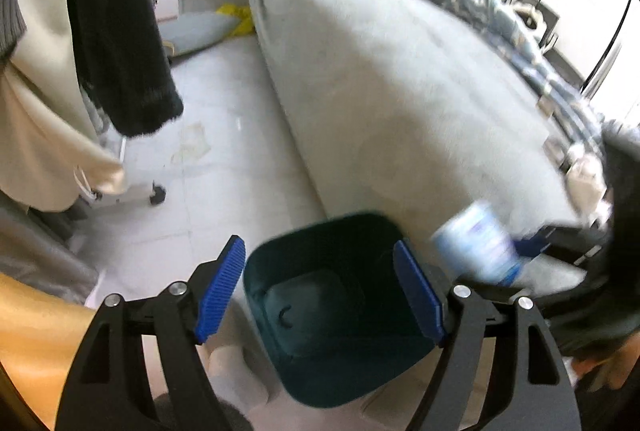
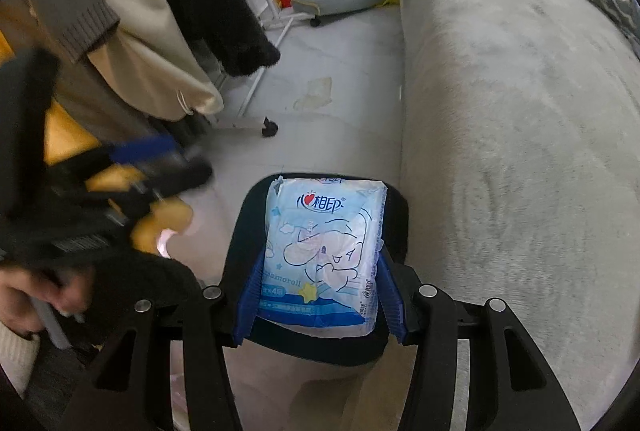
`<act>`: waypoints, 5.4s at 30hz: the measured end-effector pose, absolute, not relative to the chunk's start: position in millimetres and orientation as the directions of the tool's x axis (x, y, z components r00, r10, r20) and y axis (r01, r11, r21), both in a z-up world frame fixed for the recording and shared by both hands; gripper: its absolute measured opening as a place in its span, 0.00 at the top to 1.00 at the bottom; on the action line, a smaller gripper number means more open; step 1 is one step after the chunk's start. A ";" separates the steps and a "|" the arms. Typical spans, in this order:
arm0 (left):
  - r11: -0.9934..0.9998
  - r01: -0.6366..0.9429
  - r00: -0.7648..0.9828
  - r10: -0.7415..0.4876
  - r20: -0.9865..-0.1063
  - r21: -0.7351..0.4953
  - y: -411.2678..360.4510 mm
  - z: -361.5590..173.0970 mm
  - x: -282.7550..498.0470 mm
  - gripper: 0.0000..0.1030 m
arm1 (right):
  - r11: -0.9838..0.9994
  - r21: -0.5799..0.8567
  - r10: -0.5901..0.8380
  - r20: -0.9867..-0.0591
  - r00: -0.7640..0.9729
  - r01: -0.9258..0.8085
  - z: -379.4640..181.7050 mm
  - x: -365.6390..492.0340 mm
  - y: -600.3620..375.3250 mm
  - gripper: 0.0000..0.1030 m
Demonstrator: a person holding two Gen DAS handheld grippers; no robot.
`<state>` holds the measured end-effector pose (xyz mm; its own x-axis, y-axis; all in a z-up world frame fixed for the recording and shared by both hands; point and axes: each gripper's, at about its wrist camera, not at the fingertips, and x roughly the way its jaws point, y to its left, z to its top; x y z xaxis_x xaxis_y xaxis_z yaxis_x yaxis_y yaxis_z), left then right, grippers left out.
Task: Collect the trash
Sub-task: 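Open the right gripper over the green bin to drop the pad pack, then move the right gripper back over the bed to the bubble wrap, then grasp the bubble wrap with the right gripper while the left gripper grasps a white tissue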
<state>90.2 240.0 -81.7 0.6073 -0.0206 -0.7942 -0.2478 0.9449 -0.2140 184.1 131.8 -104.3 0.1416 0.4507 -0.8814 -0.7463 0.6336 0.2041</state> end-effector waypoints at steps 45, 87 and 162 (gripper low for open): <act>0.963 -0.034 0.855 -0.110 -0.507 -0.266 158.5 22.7 120.1 0.20 | 0.604 0.096 0.487 -0.830 0.272 -0.791 -66.2 173.7 85.9 0.22; 0.926 0.178 0.777 -0.341 -0.530 -0.334 3.5 -7.4 201.2 0.18 | 0.865 0.107 0.408 -0.721 0.561 -0.491 -15.2 227.0 -150.5 0.22; 0.918 0.219 0.621 -0.392 -0.678 -0.330 -100.2 -79.0 244.9 0.71 | 0.849 0.442 0.528 -0.692 0.493 -0.290 -41.7 243.3 -266.4 0.60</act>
<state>244.9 -100.2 -79.0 0.6211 -0.3924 -0.6784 0.2191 0.9180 -0.3304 243.3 -266.4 -41.7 0.4928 0.5281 -0.6916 -0.2900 0.8490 0.4416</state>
